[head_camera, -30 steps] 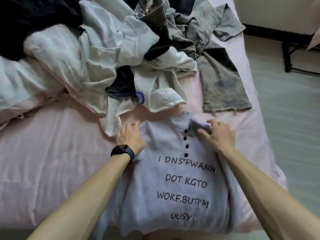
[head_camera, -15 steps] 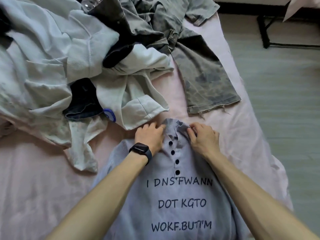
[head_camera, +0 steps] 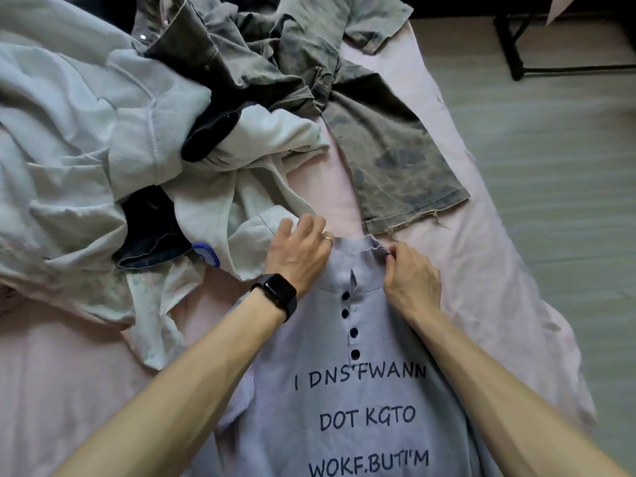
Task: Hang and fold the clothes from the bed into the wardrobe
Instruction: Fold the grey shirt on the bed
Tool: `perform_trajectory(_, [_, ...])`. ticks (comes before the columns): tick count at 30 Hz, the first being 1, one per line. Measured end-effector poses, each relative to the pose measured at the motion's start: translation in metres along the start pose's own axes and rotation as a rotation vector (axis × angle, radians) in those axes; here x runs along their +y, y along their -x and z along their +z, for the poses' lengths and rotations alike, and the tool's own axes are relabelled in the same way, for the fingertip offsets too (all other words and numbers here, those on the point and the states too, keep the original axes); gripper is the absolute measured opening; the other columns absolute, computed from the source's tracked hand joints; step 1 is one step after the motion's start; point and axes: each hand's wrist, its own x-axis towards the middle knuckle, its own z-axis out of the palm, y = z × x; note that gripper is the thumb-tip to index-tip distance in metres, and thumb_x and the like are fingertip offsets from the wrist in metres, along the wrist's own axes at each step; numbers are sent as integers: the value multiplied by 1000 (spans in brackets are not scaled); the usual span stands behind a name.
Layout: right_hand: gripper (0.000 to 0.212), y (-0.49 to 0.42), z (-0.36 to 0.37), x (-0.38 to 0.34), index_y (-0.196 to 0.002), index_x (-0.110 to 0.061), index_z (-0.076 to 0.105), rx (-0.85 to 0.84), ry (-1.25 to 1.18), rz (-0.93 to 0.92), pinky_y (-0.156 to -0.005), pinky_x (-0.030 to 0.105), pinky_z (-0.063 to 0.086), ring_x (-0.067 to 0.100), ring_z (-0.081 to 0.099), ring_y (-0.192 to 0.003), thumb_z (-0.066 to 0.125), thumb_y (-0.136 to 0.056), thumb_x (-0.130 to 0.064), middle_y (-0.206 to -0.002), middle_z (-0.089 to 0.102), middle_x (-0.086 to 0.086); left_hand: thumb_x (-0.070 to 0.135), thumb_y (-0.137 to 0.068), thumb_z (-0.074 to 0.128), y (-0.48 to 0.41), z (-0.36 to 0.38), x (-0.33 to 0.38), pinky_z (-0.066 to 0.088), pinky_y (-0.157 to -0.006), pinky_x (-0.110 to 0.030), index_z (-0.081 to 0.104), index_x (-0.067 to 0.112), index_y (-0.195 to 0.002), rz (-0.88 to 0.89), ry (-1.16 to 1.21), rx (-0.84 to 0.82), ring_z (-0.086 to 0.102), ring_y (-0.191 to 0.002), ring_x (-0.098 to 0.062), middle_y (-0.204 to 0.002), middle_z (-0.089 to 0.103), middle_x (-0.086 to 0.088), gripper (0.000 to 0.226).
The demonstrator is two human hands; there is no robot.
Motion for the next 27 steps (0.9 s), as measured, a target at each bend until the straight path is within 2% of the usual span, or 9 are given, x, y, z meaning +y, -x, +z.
perform_trajectory(3, [24,1,2,-6,-122,-19,56,35,-17,-2,-86,43,41,33,54,-107,45,-102,-29,-121,62,7,18,-91,33,-6,5,-7,37,-92,-40,63,30,-115,-93,-44,-64,55,-114,-18,-125,57,3,39])
perform_trajectory(7, [35,36,9,-7,-128,-17,60,351,-37,-238,-90,41,40,25,51,-124,55,-95,-26,-142,53,5,13,-81,37,20,21,19,33,-102,-47,60,18,-124,60,129,171,50,-126,-29,-141,55,-9,49])
perform_trajectory(10, [49,66,26,11,-146,-21,49,180,196,-371,-110,48,31,22,35,-146,48,-98,-32,-161,34,4,33,-94,39,51,40,50,30,-116,-49,47,21,-148,82,317,-51,39,-143,-27,-157,40,-5,55])
perform_trajectory(12, [53,73,29,31,-154,-28,38,-8,295,-296,-116,56,24,23,25,-151,41,-102,-38,-166,21,3,51,-103,20,58,57,55,1,-123,-47,9,34,-159,-12,403,-300,3,-154,-22,-166,-1,6,59])
perform_trajectory(14, [55,71,23,48,-157,-32,31,-87,233,-231,-118,57,22,25,24,-152,40,-104,-40,-166,19,5,55,-103,11,57,67,56,-17,-119,-44,-12,41,-155,-99,413,-366,-19,-151,-20,-161,-22,13,59])
perform_trajectory(17, [62,91,6,67,-153,-15,38,-30,-10,-179,-111,54,39,30,42,-141,47,-97,-41,-157,39,12,46,-105,21,58,58,77,-8,-120,-51,-7,37,-158,-181,461,-322,-9,-154,-27,-166,-12,4,60])
perform_trajectory(20, [69,141,-5,93,-146,-9,44,29,-176,26,-108,45,40,29,46,-133,54,-90,-47,-146,48,11,34,-101,40,70,33,107,12,-119,-58,17,30,-159,-300,640,-181,10,-153,-31,-166,9,-10,62])
perform_trajectory(23, [69,209,-16,140,-137,-12,50,-49,-210,259,-104,45,44,27,49,-123,70,-82,-48,-132,51,6,34,-95,42,88,8,160,21,-115,-61,29,25,-156,-189,643,-89,22,-150,-33,-164,20,-13,63])
perform_trajectory(27, [51,257,-16,177,-120,-11,60,-357,-116,352,-94,41,45,33,50,-118,77,-82,-41,-123,49,8,45,-100,30,89,-2,210,3,-121,-58,-11,41,-156,-4,623,-364,-7,-153,-34,-164,-21,3,70])
